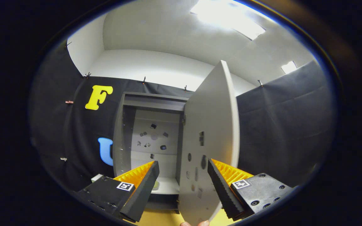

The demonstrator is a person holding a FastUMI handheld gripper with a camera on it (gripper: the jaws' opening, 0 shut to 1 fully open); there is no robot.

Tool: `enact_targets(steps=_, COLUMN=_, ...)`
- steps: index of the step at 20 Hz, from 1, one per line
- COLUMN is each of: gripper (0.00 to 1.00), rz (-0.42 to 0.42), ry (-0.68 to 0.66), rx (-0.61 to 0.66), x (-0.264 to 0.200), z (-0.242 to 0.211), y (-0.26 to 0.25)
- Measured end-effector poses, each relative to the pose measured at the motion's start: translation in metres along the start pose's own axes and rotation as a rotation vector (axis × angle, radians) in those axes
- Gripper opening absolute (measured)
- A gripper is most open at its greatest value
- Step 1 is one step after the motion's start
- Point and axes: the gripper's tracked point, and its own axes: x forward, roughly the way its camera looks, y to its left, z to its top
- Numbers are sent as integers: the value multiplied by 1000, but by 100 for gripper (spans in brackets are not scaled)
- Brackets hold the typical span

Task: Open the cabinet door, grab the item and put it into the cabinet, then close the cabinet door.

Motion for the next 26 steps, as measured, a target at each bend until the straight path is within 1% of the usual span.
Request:
enact_targets(steps=1, gripper=97, rz=-35, ry=3, rx=-16, x=-5, z=2, y=-20)
enact_targets(steps=4, gripper=97, rz=-142, ry=33, rx=4, x=-22, z=1, y=-77)
enact_targets(steps=7, gripper=97, rz=-261, ry=63, rx=-11, x=-29, z=-15, y=-138)
enact_targets(steps=9, gripper=97, rz=-329, ry=87, rx=-52, x=-34, z=-27, y=-175)
enact_targets(steps=11, gripper=97, rz=-374, ry=121, rx=-66, x=-32, z=-44, y=-208)
enact_targets(steps=13, gripper=97, rz=-406, ry=174, rx=-64, x=-24, z=-71, y=-233)
enact_targets(steps=16, gripper=97, rz=-410, ry=232, rx=-42, x=-2, z=-113, y=-252)
enact_targets(steps=19, gripper=98, rz=-384, ry=267, rx=26, x=4, z=-131, y=-257)
enact_targets(steps=22, gripper=98, rz=-316, ry=302, rx=100, x=10, z=-147, y=-237)
enact_targets(steps=24, gripper=98, rz=-282, ry=321, rx=119, x=28, z=-154, y=-221)
enact_targets(steps=26, gripper=98, rz=-252, ry=324, rx=131, x=36, z=-156, y=-210)
